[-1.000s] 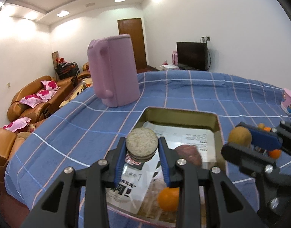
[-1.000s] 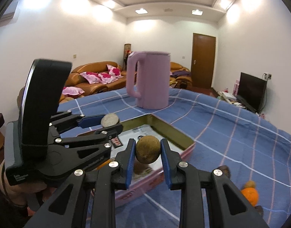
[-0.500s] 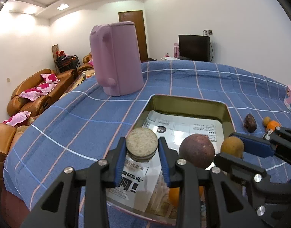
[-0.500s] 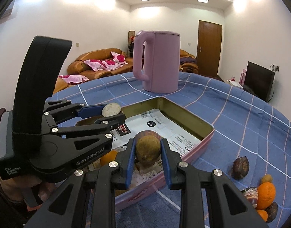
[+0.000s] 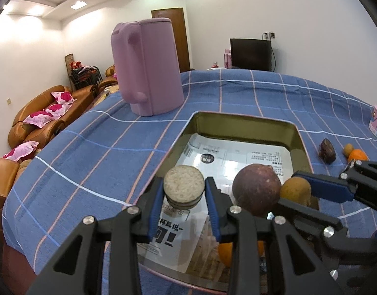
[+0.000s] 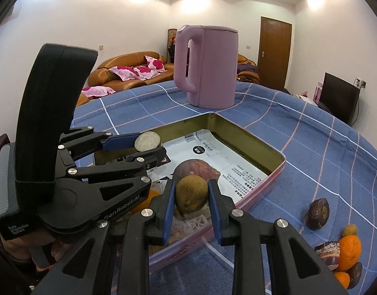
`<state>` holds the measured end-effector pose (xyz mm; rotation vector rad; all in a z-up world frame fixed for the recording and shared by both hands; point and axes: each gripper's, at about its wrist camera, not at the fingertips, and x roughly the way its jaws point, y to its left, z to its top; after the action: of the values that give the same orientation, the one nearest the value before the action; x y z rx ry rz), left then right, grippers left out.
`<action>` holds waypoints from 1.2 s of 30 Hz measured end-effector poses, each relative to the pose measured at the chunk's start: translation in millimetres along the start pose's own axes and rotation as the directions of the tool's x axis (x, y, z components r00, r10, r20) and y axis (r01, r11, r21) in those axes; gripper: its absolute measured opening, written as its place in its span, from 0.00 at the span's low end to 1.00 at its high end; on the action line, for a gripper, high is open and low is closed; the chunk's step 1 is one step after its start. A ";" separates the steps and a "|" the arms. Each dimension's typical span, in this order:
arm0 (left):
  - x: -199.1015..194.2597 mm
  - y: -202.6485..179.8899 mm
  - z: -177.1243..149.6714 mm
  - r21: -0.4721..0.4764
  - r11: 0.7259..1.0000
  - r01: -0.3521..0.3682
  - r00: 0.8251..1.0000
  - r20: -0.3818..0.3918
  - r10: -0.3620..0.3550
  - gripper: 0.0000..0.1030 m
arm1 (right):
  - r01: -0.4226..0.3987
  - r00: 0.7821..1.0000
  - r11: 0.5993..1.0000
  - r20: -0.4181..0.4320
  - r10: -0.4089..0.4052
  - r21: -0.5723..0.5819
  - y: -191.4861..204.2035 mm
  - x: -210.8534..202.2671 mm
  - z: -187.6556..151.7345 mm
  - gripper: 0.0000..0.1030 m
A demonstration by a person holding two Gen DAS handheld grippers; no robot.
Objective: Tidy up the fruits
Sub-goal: 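Open both tools to drop the biscuit and kiwi into the tin, then move both tools back toward the fruit pile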
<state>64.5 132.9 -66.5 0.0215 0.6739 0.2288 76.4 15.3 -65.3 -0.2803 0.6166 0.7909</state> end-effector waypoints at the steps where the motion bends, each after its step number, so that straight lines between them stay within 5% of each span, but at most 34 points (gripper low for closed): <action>1: 0.0 -0.1 -0.1 -0.001 1.000 0.000 1.000 0.000 0.000 0.34 | 0.001 1.000 1.000 -0.004 -0.001 -0.002 0.5 0.7 0.1 0.27; 9: -0.4 0.4 0.2 -0.006 1.000 -0.003 1.000 0.002 0.003 0.36 | 0.002 1.000 1.000 -0.014 -0.002 -0.002 0.9 1.9 0.5 0.28; 15: -8.2 1.8 -3.4 -0.013 1.000 0.007 1.000 0.029 -0.006 0.51 | 0.004 1.000 1.000 -0.004 -0.004 0.015 -1.4 0.4 0.3 0.29; 19: -24.3 3.8 -0.9 -0.035 0.999 0.004 0.997 0.071 -0.002 0.69 | 0.027 0.999 1.000 0.041 -0.028 0.010 -1.2 -11.7 -1.8 0.35; 23: -39.5 -5.9 5.0 -0.030 0.999 0.030 0.994 0.105 -0.027 0.70 | 0.057 0.995 0.998 0.078 -0.060 0.035 -14.3 -34.3 -7.9 0.37; 36: -51.4 -106.9 4.9 0.124 0.976 0.177 0.982 0.050 -0.185 0.71 | 0.319 0.945 0.910 -0.013 -0.328 0.263 -132.1 -118.6 -82.3 0.38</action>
<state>50.3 17.8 -41.0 0.0804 0.6237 0.0123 75.5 -180.3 -56.5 -0.1212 0.6175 0.3866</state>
